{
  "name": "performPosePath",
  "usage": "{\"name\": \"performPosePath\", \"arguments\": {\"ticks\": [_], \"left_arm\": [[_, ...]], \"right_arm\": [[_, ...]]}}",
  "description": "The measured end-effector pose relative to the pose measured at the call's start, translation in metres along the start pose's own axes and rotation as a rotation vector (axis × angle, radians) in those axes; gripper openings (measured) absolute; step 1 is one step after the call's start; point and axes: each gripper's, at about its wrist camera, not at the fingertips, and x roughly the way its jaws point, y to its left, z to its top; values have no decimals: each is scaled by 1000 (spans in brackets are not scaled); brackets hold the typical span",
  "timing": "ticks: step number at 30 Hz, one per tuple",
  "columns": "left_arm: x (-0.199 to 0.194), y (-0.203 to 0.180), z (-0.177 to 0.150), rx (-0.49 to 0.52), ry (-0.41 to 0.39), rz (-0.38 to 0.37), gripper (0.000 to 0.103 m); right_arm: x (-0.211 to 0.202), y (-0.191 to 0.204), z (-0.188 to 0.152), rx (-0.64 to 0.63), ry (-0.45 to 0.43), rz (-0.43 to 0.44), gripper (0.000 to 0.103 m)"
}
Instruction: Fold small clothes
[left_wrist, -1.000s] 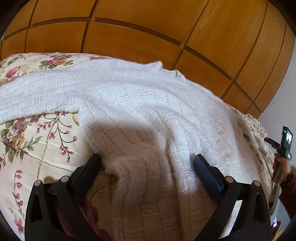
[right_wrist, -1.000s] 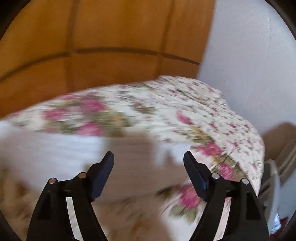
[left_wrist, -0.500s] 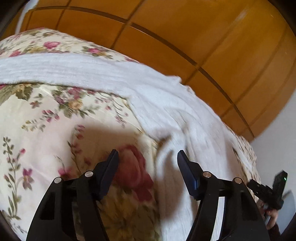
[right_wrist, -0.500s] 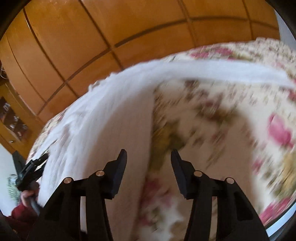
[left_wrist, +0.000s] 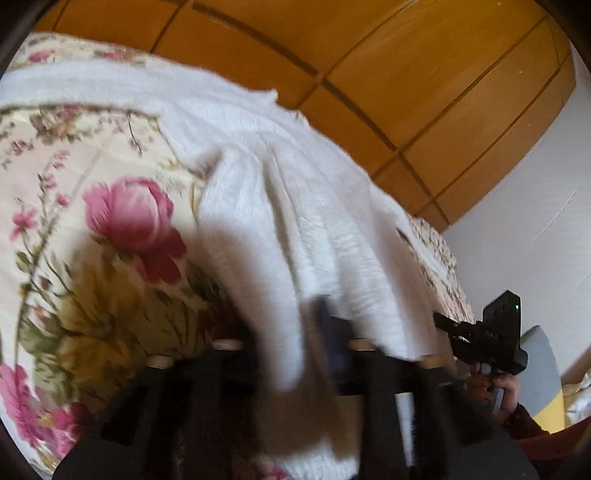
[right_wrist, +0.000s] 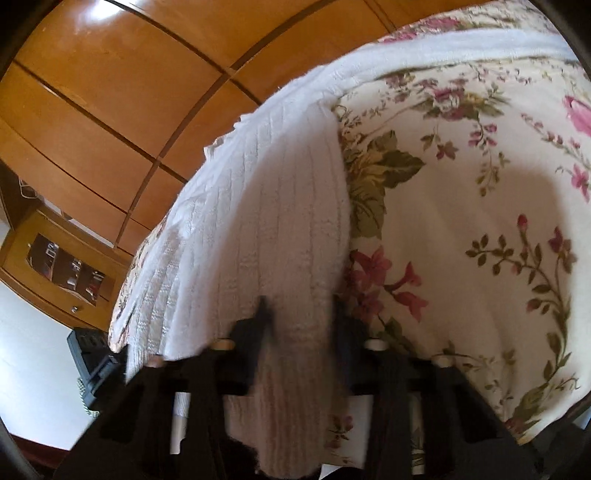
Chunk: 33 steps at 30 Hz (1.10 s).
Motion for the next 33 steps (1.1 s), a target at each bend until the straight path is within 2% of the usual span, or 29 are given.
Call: {"name": "performPosePath", "arguments": {"ticks": [2,3,8,10,12,14,16,18,19,20,21,22,23,24,27,28,29,30,33], "left_arm": [[-4,3,3,-48,11,-21,8],[-9,3,6,-57,11,-16,6],[-69,2,14,-48,-55,20,6],[-89,4,12,-46,-71,36,5],[-93,9,8,-46,-47,66,5],[-85,16,-3,-26,-5,126,5],[-73,33,-18,-49,35,182,5],[-74,42,-24,-77,17,170,5],[-75,43,-24,-89,5,160,5],[-77,42,-23,-95,0,155,10],[-79,41,-22,-96,-2,147,19],[-81,41,-21,-98,-2,126,26],[-82,39,-19,-102,-6,110,38],[-85,40,-18,-106,-15,103,46],[-93,41,-10,-126,-57,104,50],[-97,44,-7,-139,-75,109,50],[-99,44,-4,-146,-88,118,54],[-102,46,-1,-152,-104,139,61],[-112,55,7,-176,-143,193,64]], "right_arm": [[-3,2,1,6,-2,14,14],[-9,4,3,0,-11,17,13],[-54,15,10,-51,-86,8,6],[-70,19,11,-74,-111,-15,5],[-76,18,8,-91,-100,-35,5],[-73,15,1,-125,-75,-93,5],[-58,4,-7,-132,-31,-164,5],[-41,-5,-13,-144,-2,-273,6],[-39,-7,-15,-152,4,-268,9],[-40,-6,-16,-158,3,-254,15],[-43,-2,-14,-172,-5,-249,21],[-45,2,-12,-192,-23,-260,39],[-50,10,-9,-227,-57,-286,46],[-52,14,-7,-248,-79,-302,46],[-52,30,4,-292,-137,-347,56],[-49,34,8,-301,-152,-358,63],[-43,38,11,-311,-163,-370,70],[-35,47,17,-325,-176,-385,71],[-9,70,30,-398,-197,-395,76]]}}
